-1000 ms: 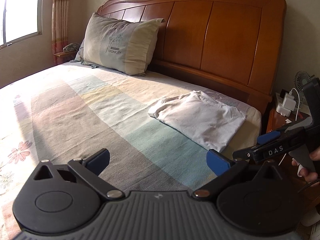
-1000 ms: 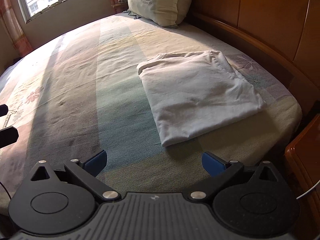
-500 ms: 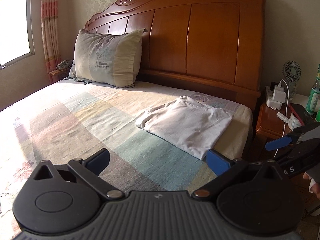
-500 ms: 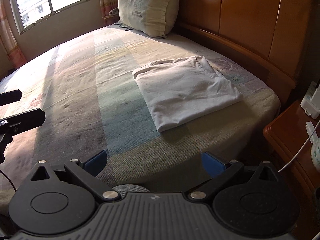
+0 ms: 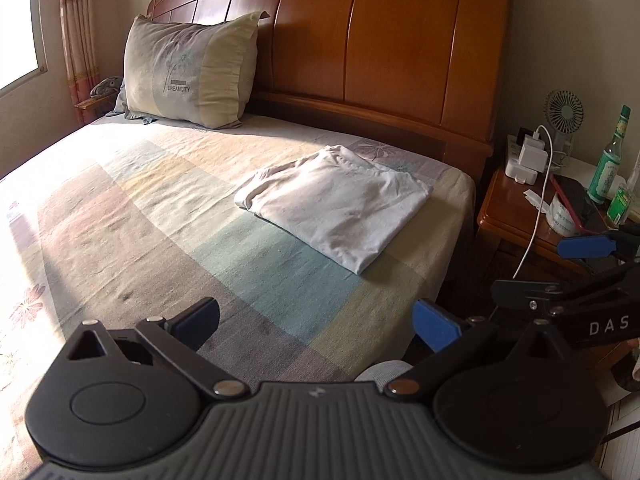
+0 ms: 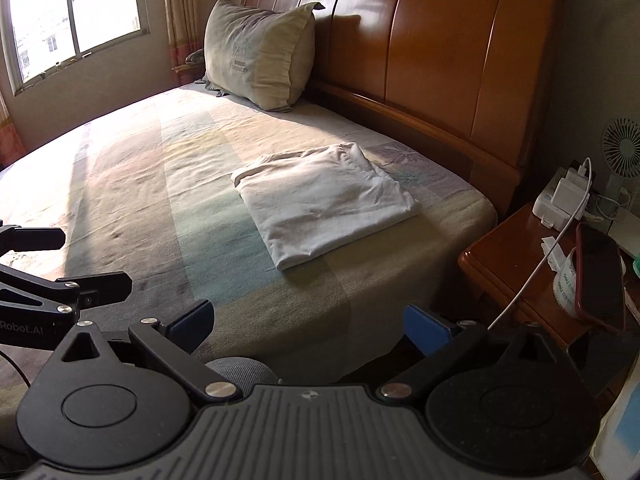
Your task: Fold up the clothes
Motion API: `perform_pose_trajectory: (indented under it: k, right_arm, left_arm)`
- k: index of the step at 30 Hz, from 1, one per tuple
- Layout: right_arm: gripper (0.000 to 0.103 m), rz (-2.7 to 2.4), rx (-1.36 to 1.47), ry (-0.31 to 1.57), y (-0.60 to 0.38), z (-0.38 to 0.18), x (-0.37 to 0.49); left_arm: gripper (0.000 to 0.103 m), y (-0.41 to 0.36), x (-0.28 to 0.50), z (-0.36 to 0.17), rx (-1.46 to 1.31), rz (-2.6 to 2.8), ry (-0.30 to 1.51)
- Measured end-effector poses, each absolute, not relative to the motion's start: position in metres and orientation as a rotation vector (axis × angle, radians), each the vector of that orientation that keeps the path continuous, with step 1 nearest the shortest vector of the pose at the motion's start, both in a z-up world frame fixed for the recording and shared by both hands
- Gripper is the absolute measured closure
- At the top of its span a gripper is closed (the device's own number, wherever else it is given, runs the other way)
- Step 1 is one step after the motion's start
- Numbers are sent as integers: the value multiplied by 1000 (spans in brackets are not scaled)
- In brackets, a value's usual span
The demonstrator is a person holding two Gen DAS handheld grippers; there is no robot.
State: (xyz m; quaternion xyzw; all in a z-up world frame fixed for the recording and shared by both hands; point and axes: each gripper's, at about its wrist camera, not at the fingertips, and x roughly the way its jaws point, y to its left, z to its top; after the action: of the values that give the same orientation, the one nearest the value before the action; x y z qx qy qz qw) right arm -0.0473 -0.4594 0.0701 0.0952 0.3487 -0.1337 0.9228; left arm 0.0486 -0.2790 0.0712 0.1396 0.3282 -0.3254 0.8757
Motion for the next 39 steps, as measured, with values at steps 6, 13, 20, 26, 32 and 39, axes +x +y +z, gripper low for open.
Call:
perform_pose_trajectory:
  k: [6,13,20,26,32,39]
  right_arm:
    - [0,-296,195,714,-457,74,-47]
    - [0,-286,177,721,-449,76,-39]
    - [0,-284,166,739,-447,73,-29]
    - [0,-287,167,748,-448,71,-24]
    - [0,-290,169,756,-450,68,-20]
    - [0,-294,172,767,-453,64,-16]
  left_arm:
    - [1,-277,45,75,268,-657,709]
    - [1,-271,51,74,239,-648,741]
    - [1,-270,60,70,226,-646,767]
    - [1,-272,65,68,228,-643,781]
    - [1,-275,68,66,239,-636,791]
    - [1,-277,72,64,235,-641,801]
